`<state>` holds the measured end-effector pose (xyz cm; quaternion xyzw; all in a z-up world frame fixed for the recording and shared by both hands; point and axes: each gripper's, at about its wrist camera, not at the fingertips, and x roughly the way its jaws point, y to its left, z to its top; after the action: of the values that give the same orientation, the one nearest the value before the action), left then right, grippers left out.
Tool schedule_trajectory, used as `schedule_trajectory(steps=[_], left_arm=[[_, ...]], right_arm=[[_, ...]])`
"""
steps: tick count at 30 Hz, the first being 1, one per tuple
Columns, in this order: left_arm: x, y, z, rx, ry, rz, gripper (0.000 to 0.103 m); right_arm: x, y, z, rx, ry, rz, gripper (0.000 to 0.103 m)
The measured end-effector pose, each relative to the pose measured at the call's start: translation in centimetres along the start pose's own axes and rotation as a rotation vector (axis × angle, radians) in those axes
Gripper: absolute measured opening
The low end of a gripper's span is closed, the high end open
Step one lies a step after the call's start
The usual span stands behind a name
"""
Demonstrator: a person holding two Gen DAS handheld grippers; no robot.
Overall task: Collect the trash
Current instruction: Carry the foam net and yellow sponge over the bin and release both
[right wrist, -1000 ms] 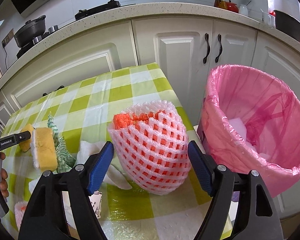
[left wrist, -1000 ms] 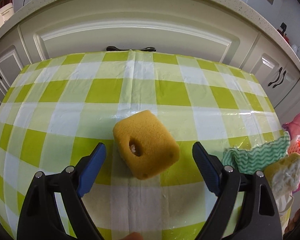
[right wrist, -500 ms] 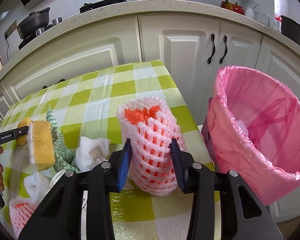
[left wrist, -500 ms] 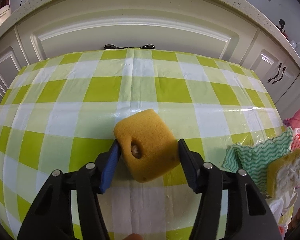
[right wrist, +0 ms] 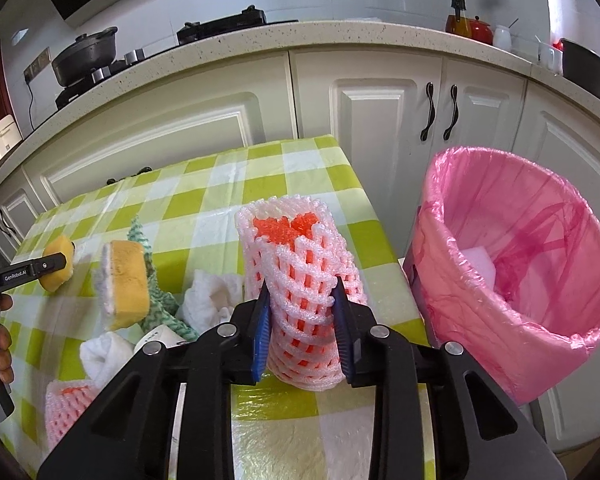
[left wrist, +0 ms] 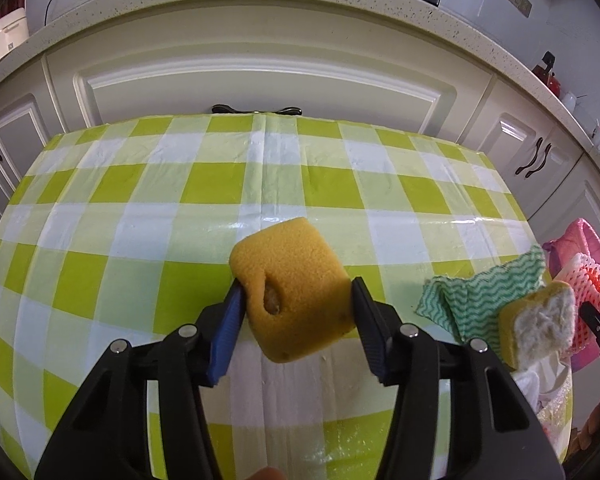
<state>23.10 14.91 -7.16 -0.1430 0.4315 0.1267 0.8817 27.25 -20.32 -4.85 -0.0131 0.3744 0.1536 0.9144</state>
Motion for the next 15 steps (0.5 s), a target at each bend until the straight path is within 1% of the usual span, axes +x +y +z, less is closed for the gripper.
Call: schedule_trajectory(steps=[7, 11, 15], left_arm=[[-3.6, -1.9, 0.6, 0.020, -0.063, -0.032, 0.051], [-5.7, -3.9, 1.3, 0.042, -0.103, -0.065, 0.051], [-7.4, -6.7, 2.1, 0.073, -0.135, -0.111, 0.052]], right_arm=[[-3.1, -0.5, 0.8, 0.002, -0.045, 0.012, 0.028], [-4.8, -1.3, 1.2, 0.008, -0.069, 0.016, 0.028], [-6.6, -2.6, 2.0, 0.014, -0.095, 0.016, 0.028]])
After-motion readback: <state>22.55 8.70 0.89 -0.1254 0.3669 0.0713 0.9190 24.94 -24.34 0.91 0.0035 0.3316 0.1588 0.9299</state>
